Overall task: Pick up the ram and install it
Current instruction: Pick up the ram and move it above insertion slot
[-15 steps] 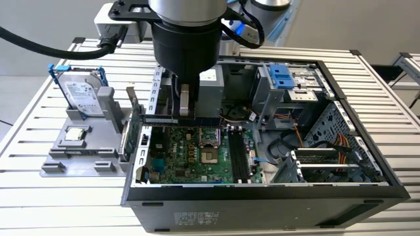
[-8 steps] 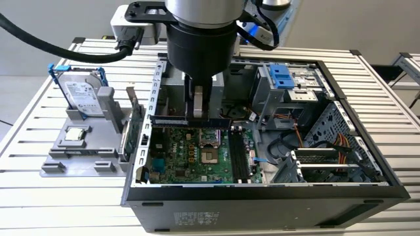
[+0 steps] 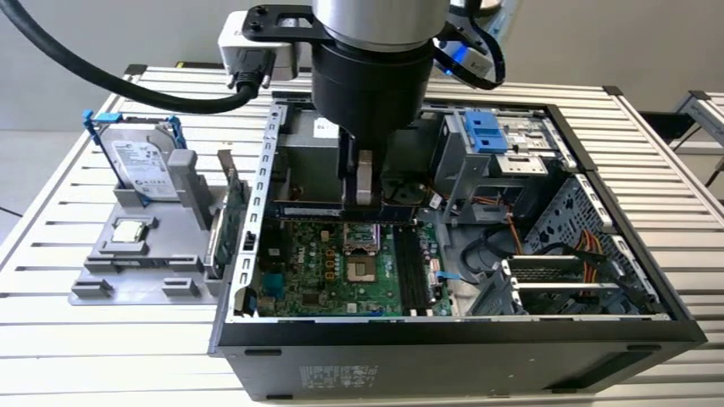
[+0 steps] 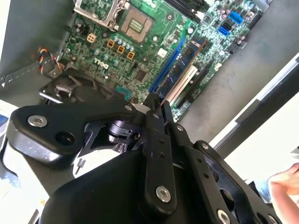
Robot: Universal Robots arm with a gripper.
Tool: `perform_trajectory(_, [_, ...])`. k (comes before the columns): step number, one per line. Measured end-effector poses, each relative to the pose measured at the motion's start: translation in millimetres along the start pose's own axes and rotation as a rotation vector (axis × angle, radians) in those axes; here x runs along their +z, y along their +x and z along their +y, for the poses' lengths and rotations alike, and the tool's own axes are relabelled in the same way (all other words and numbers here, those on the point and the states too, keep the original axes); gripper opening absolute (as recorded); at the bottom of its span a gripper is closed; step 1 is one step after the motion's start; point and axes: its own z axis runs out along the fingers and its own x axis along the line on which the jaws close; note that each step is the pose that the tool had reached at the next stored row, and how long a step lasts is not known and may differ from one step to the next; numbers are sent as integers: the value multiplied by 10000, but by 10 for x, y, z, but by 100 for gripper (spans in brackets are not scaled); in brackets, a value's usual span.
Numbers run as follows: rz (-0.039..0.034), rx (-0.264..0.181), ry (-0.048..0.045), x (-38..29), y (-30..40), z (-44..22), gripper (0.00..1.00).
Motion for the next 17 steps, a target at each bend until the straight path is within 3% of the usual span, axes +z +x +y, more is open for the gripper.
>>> perform_trajectory(10, [0,-17,0,-4,18,-158,0])
perform_trajectory(17, [0,-26,0,-8,44,-303,0])
